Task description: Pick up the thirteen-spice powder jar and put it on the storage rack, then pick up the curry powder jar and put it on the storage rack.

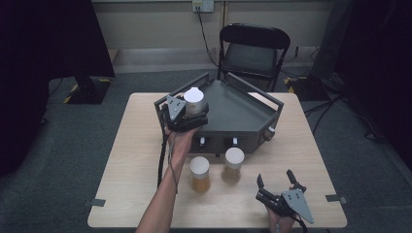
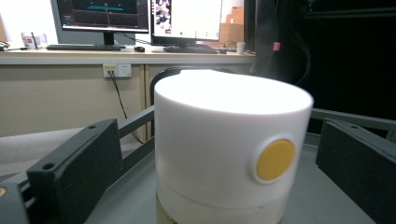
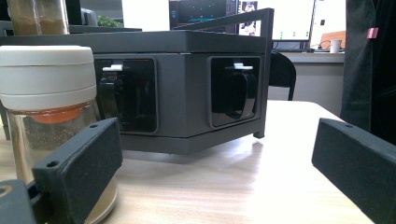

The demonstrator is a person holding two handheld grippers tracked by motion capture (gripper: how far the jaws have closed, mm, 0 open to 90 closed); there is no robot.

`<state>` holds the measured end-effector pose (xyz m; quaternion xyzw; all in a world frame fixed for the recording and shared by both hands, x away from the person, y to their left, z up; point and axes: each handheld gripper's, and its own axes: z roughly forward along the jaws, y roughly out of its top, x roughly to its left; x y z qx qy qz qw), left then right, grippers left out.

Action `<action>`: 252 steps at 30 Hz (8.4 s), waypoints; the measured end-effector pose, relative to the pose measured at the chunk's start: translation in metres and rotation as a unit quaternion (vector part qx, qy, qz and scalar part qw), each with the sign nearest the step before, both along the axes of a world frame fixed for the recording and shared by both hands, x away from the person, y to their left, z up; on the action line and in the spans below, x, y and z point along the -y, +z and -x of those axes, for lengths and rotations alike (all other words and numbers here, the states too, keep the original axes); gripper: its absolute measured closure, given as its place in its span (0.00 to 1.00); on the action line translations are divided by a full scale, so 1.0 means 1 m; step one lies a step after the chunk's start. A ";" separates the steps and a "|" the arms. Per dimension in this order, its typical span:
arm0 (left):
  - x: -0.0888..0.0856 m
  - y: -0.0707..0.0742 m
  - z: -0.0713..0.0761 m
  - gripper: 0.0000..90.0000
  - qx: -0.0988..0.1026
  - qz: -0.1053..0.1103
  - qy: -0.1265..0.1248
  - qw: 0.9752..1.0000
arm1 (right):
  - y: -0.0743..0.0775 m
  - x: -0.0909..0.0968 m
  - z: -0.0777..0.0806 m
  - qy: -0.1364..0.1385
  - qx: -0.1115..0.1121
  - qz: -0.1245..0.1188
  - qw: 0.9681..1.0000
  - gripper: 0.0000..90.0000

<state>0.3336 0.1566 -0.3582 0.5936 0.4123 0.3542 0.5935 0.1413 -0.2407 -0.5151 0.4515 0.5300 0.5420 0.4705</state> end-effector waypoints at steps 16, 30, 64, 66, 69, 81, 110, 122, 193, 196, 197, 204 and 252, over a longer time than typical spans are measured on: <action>-0.009 0.001 0.011 0.00 0.006 0.009 0.000 1.000 | 0.000 0.000 0.000 0.000 0.000 0.001 1.000 0.01; -0.018 -0.002 0.024 0.00 0.017 0.015 0.003 1.000 | 0.000 0.000 0.000 0.000 0.000 0.000 1.000 0.01; -0.043 -0.001 0.066 0.00 0.056 0.019 -0.010 0.998 | 0.000 -0.001 0.000 -0.002 0.000 0.000 1.000 0.01; -0.045 -0.002 0.068 0.00 0.056 0.017 -0.011 0.998 | 0.000 -0.001 0.000 -0.002 0.000 0.001 1.000 0.01; -0.047 -0.004 0.071 0.00 0.055 0.018 -0.009 0.998 | 0.000 -0.001 0.000 -0.002 0.000 0.000 1.000 0.01; -0.054 -0.016 0.087 0.00 0.061 0.024 0.005 0.998 | 0.000 -0.001 0.000 -0.004 0.000 0.001 1.000 0.01; -0.061 -0.048 0.122 0.00 0.077 0.018 0.016 0.997 | 0.000 -0.002 0.000 -0.004 0.000 0.001 1.000 0.01; -0.063 -0.066 0.133 0.00 0.077 0.008 0.036 0.996 | 0.000 -0.002 0.000 -0.005 0.000 0.001 1.000 0.01; -0.061 -0.163 0.166 0.00 0.056 -0.011 0.072 0.996 | 0.000 -0.002 0.000 -0.007 0.000 0.001 1.000 0.01; -0.059 -0.162 0.166 0.00 0.055 -0.013 0.078 0.995 | 0.000 -0.002 0.000 -0.006 0.000 0.001 1.000 0.01; -0.058 -0.162 0.166 0.00 0.054 -0.014 0.080 0.995 | 0.000 -0.002 0.000 -0.006 0.000 0.001 1.000 0.01; -0.057 -0.158 0.165 0.00 0.043 -0.018 0.077 0.996 | 0.000 -0.001 0.000 -0.003 0.001 0.000 1.000 0.01; -0.056 -0.158 0.166 0.00 0.043 -0.018 0.083 0.995 | 0.045 -0.044 0.025 0.113 0.036 0.004 0.993 0.00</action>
